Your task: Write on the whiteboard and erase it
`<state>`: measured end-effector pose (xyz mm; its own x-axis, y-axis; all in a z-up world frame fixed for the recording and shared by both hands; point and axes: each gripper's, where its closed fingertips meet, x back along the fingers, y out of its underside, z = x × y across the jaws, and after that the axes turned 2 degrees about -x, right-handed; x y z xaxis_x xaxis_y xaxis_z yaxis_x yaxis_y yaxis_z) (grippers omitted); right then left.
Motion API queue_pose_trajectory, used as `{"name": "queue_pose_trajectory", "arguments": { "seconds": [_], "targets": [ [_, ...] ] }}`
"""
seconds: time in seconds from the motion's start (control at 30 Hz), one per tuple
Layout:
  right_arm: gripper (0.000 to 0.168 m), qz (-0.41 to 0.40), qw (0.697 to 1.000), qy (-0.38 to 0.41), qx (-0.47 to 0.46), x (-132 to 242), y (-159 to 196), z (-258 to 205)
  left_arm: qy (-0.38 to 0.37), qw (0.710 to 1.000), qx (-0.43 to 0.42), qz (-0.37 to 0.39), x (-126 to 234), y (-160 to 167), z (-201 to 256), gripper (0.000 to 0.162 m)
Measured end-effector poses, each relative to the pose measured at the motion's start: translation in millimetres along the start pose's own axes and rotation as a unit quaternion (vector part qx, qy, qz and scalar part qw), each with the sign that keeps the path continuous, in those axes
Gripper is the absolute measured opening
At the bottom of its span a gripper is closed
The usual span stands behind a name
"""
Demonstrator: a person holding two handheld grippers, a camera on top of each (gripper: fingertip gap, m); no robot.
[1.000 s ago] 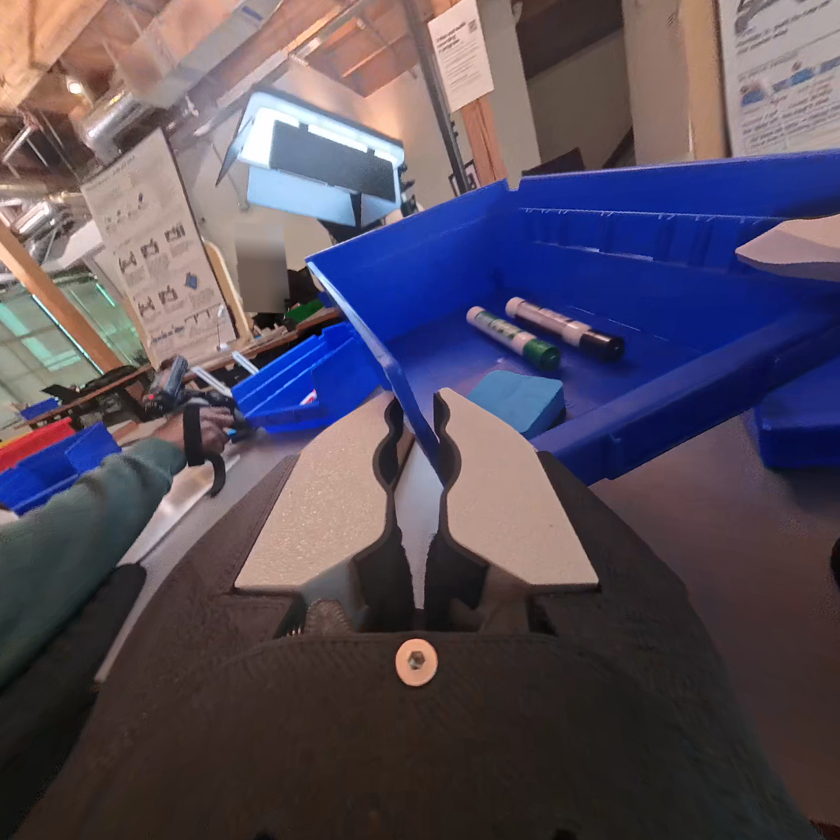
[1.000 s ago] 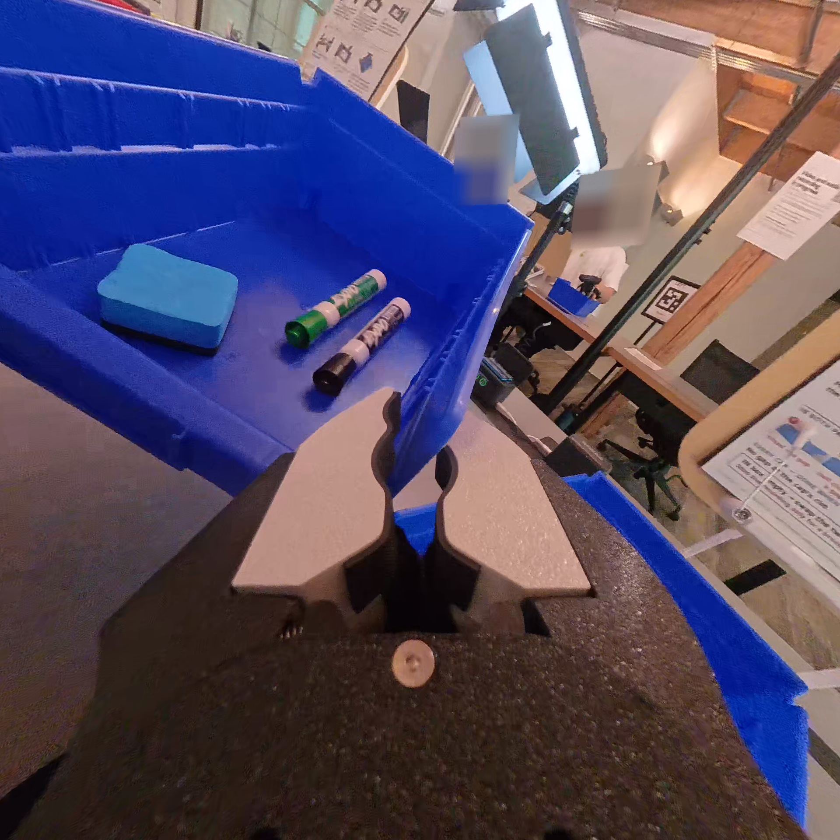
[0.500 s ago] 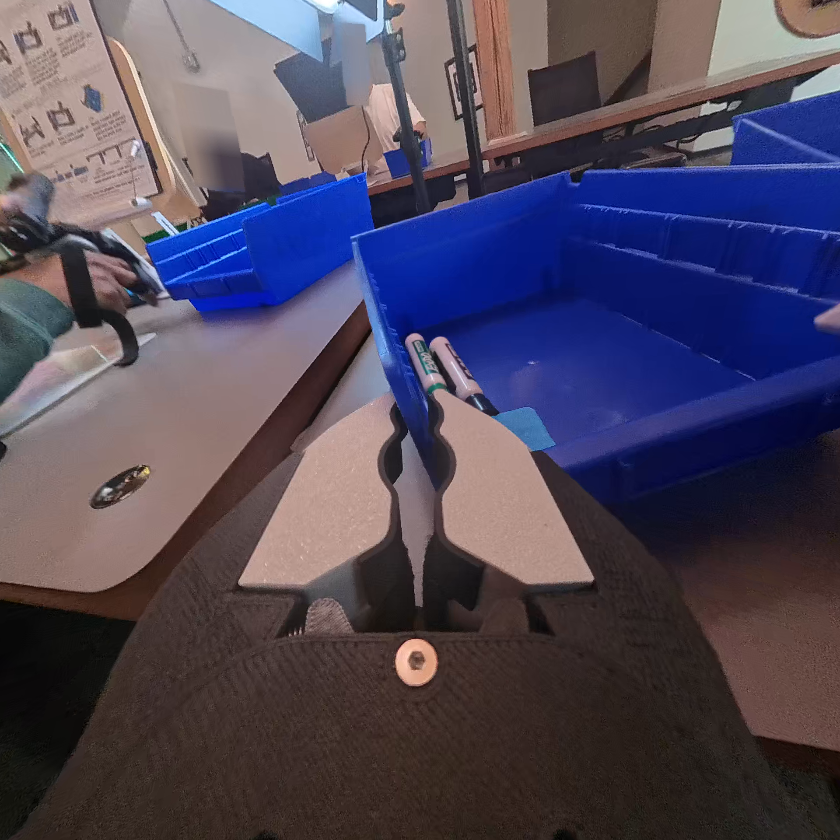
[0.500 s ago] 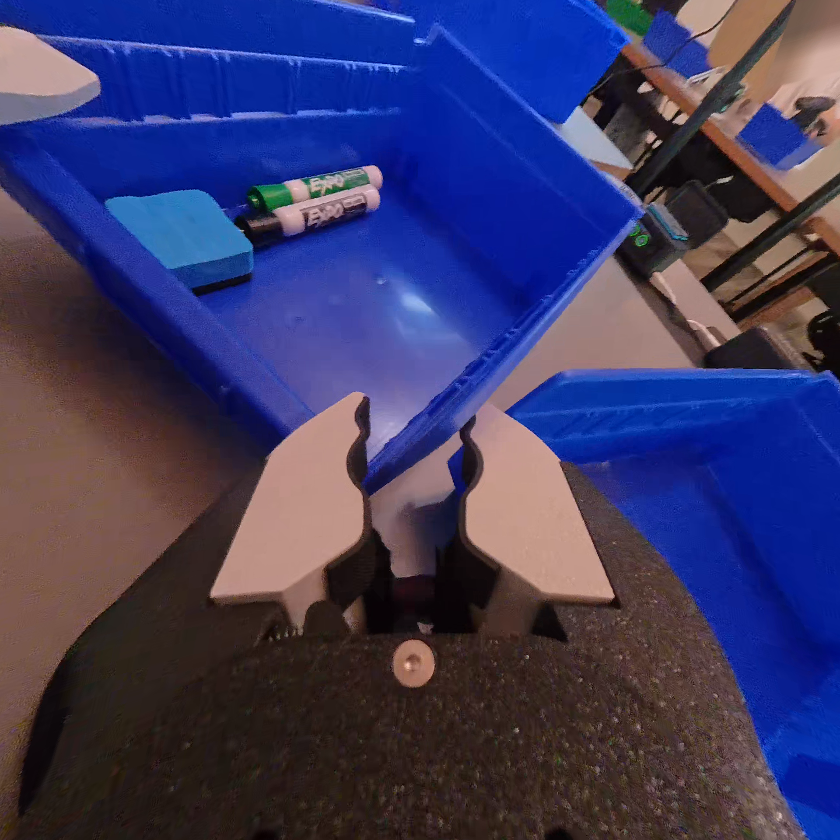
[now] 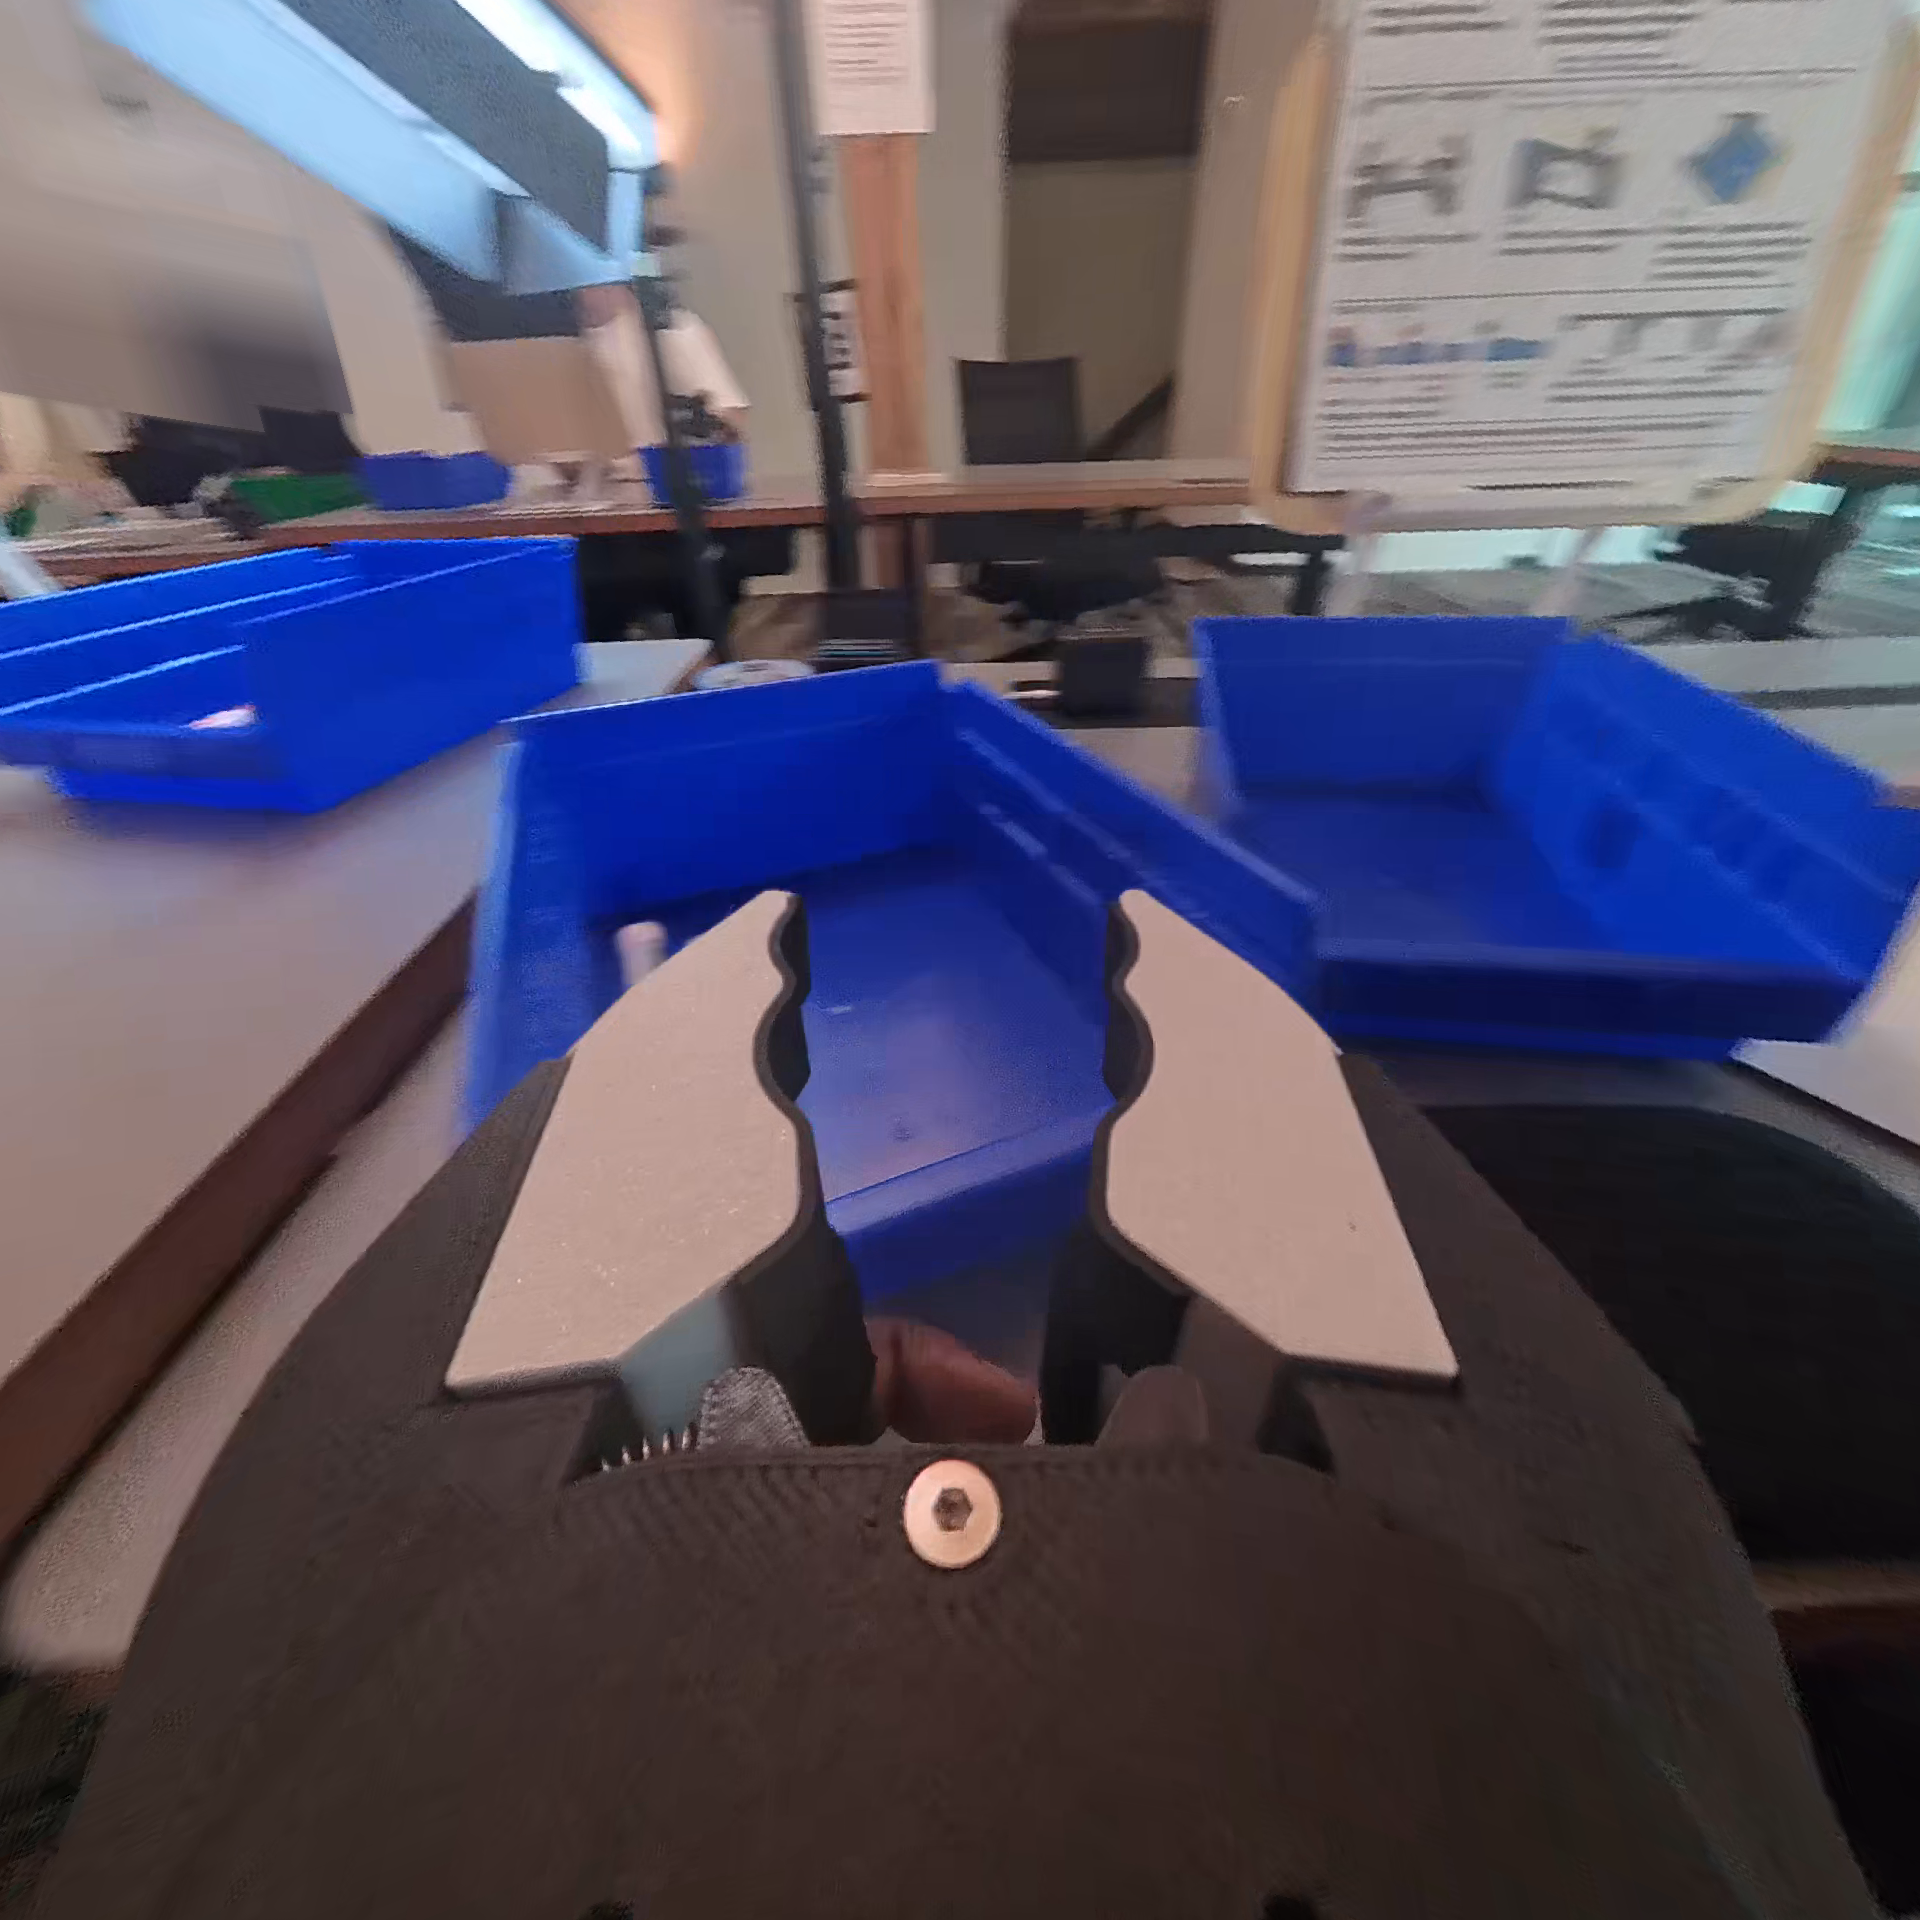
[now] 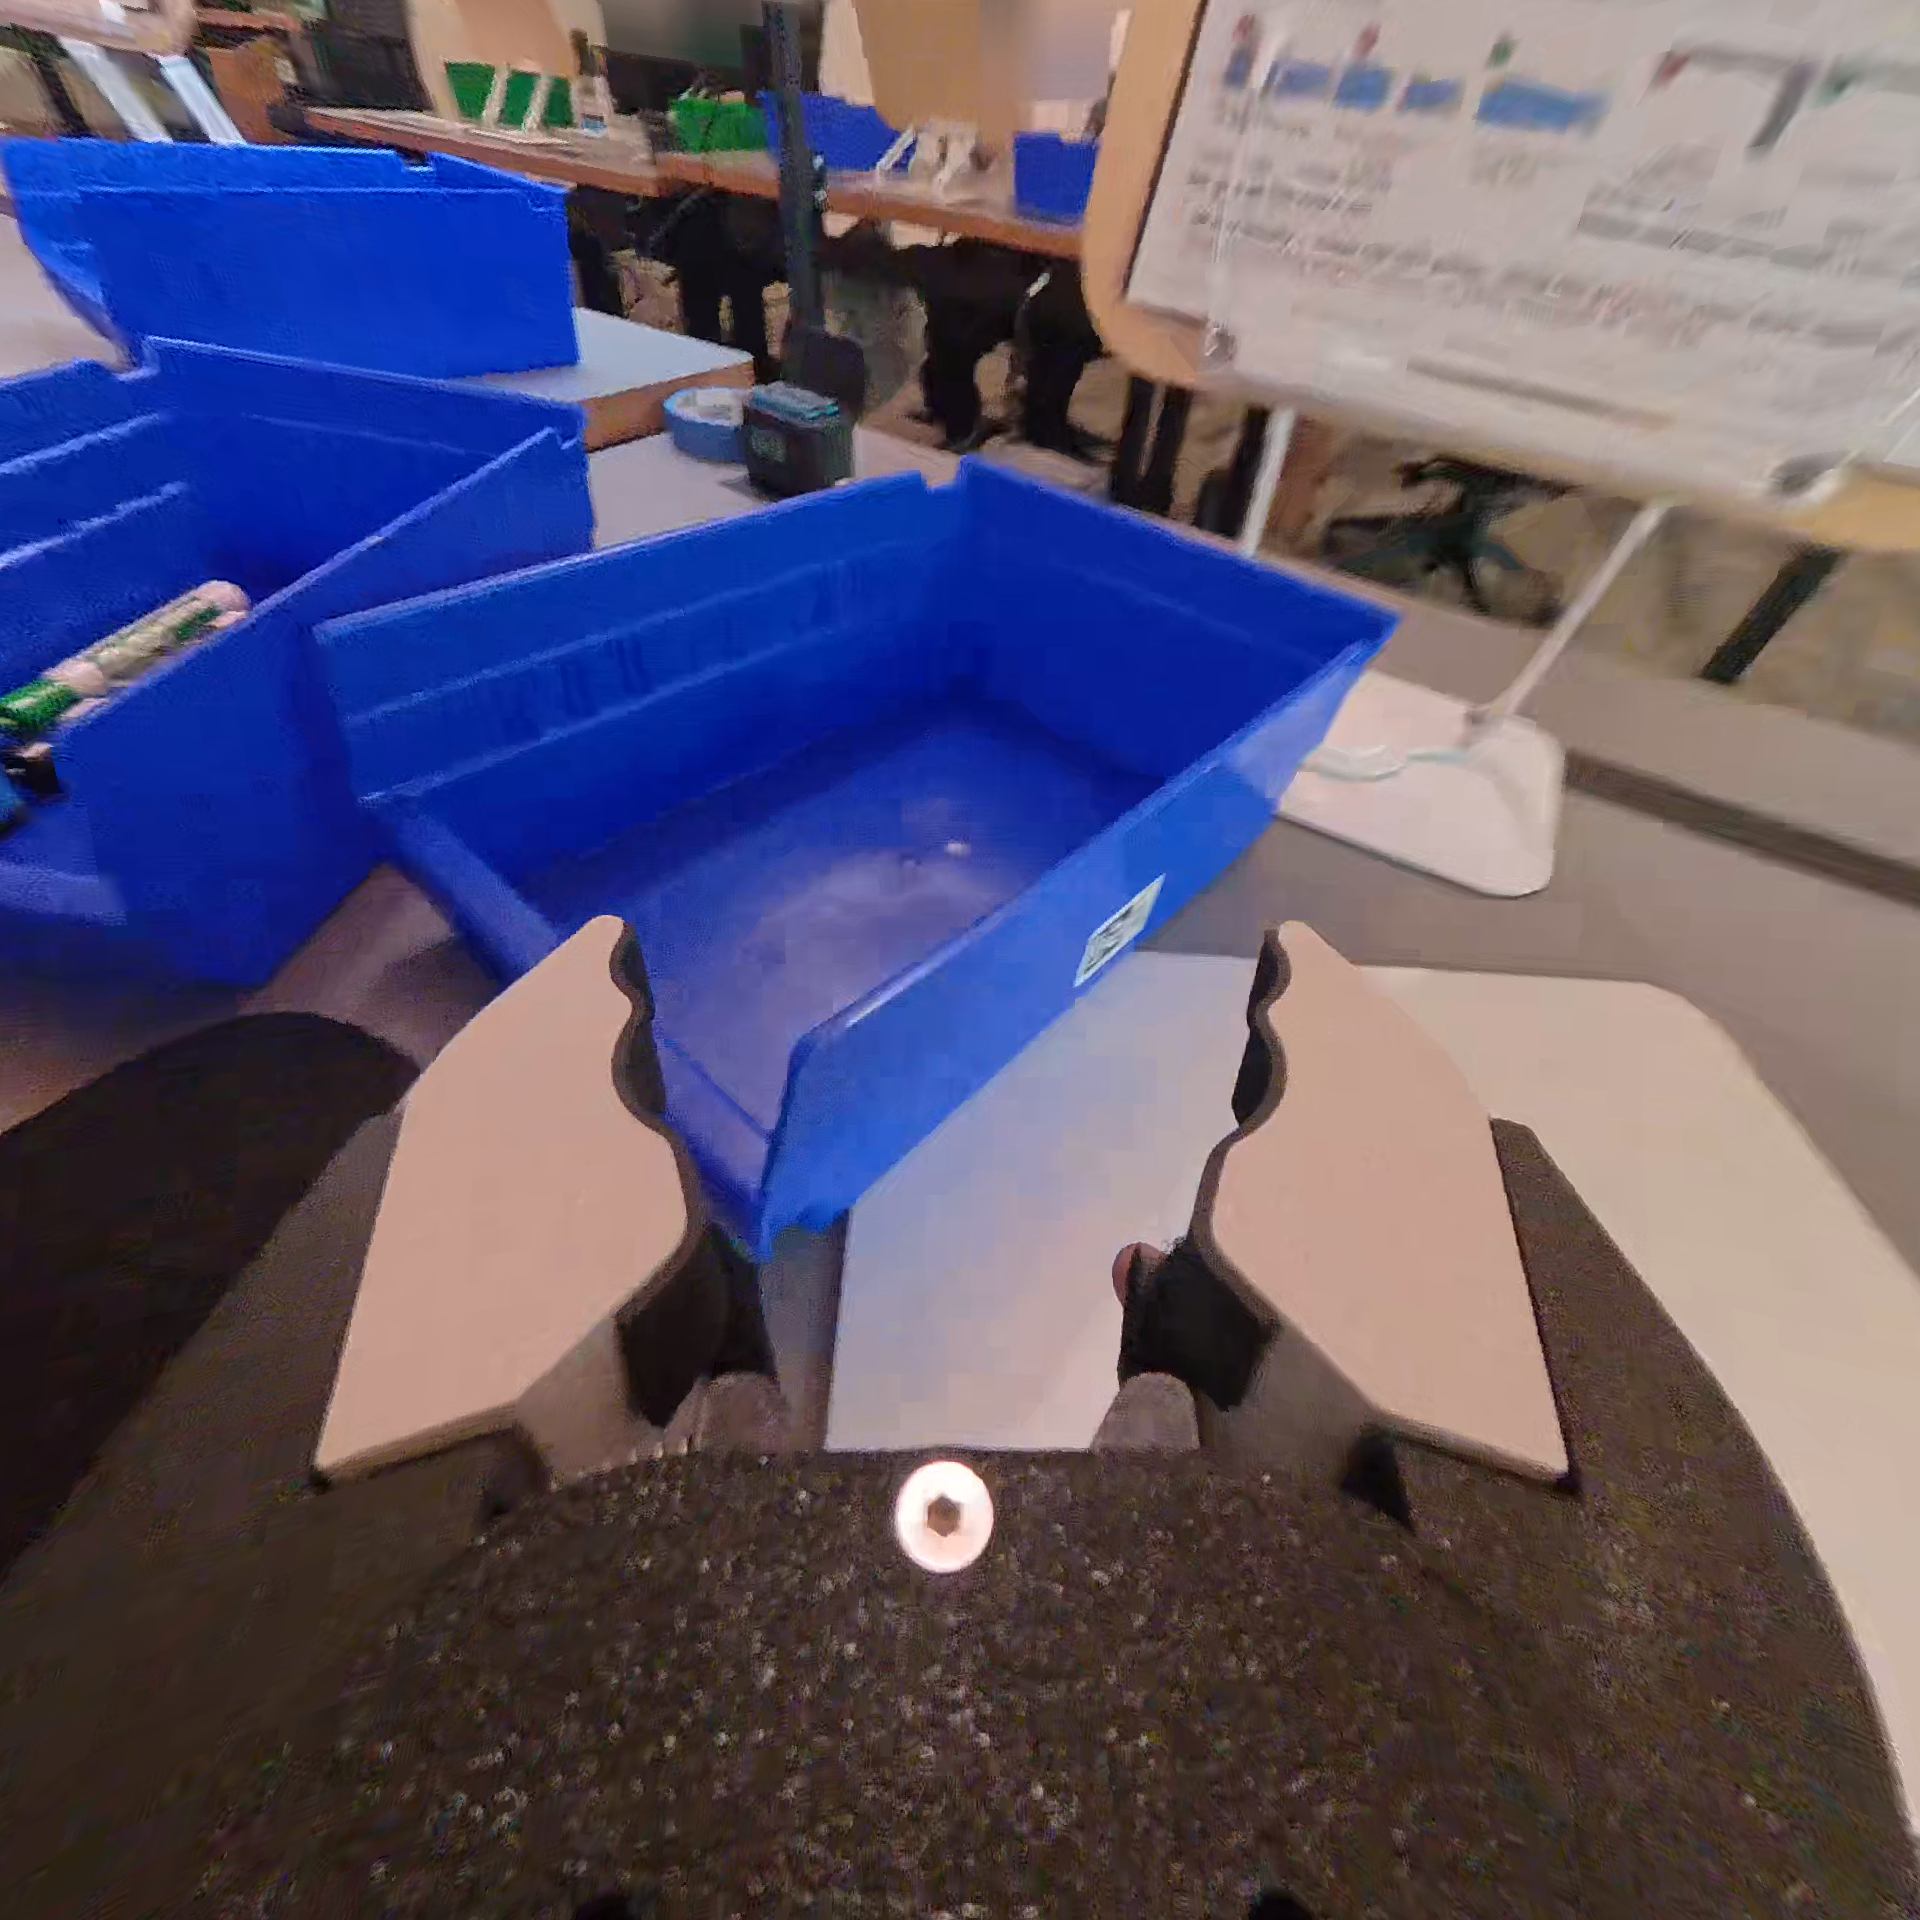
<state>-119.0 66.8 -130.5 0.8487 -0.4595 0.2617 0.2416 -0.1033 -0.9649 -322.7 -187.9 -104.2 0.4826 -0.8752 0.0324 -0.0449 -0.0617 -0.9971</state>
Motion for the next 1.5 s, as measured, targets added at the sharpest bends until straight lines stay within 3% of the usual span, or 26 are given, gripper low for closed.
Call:
{"name": "queue_pose_trajectory", "arguments": {
  "seconds": [0.07,0.13,0.17,0.23,0.37,0.67,0.77,0.87,0.97,1.03,1.23,1.37,1.5],
  "targets": [
    [0.108,-0.012,0.998,-0.057,-0.025,-6,13,-19,0.056,0.998,-0.02,-0.007,-13,0,38,0.054],
    [0.105,-0.022,0.998,-0.058,-0.017,-16,28,-21,0.097,0.994,-0.047,-0.023,-24,6,72,0.055],
    [0.096,-0.031,0.998,-0.054,-0.006,-20,36,-20,0.11,0.992,-0.058,-0.028,-28,10,86,0.055],
    [0.039,-0.041,0.997,-0.052,0.028,-20,46,-16,0.134,0.987,-0.074,-0.036,-34,19,112,0.055],
    [0.02,-0.067,0.993,0.016,0.098,0,48,7,0.151,0.983,-0.078,-0.067,-48,40,142,0.056],
    [0.017,-0.093,0.99,0.032,0.103,36,53,26,0.131,0.979,-0.082,-0.133,-82,65,155,0.062],
    [0.044,-0.104,0.993,0.009,0.054,26,62,26,0.125,0.979,-0.1,-0.129,-99,58,156,0.052],
    [0.03,-0.125,0.99,0.009,0.066,17,71,27,0.154,0.967,-0.101,-0.174,-115,69,168,0.013],
    [0.021,-0.129,0.98,0.069,0.136,24,66,44,0.144,0.971,-0.132,-0.135,-118,49,180,0.011],
    [0.018,-0.118,0.98,0.09,0.135,38,57,60,0.152,0.972,-0.138,-0.111,-116,33,198,0.011],
    [0.017,-0.127,0.962,0.186,0.154,107,41,160,0.238,0.957,-0.154,-0.069,-133,0,310,0.015],
    [0.016,-0.148,0.939,0.261,0.167,159,56,252,0.294,0.942,-0.158,-0.045,-157,-3,417,0.016],
    [0.014,-0.158,0.92,0.321,0.161,218,84,330,0.346,0.92,-0.18,-0.033,-150,-1,518,0.02]
  ]
}}
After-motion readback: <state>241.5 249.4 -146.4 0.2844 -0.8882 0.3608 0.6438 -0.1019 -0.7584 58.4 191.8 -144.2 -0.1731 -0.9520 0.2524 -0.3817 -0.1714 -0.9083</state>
